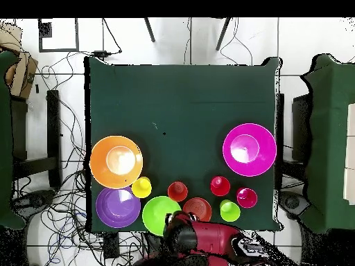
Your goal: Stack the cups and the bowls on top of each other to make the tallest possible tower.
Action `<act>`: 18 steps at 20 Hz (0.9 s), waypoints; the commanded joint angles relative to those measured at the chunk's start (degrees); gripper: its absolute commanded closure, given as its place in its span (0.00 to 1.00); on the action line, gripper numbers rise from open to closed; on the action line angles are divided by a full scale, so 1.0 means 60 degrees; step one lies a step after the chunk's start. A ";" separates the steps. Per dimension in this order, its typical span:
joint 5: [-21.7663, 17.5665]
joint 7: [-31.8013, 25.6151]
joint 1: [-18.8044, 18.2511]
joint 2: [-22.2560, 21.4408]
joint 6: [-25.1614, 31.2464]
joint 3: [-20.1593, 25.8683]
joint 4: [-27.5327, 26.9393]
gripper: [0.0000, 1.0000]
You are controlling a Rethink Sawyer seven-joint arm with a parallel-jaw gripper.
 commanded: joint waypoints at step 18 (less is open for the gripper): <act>0.0822 0.0691 -0.0275 -0.3344 0.3330 0.1571 0.0268 1.00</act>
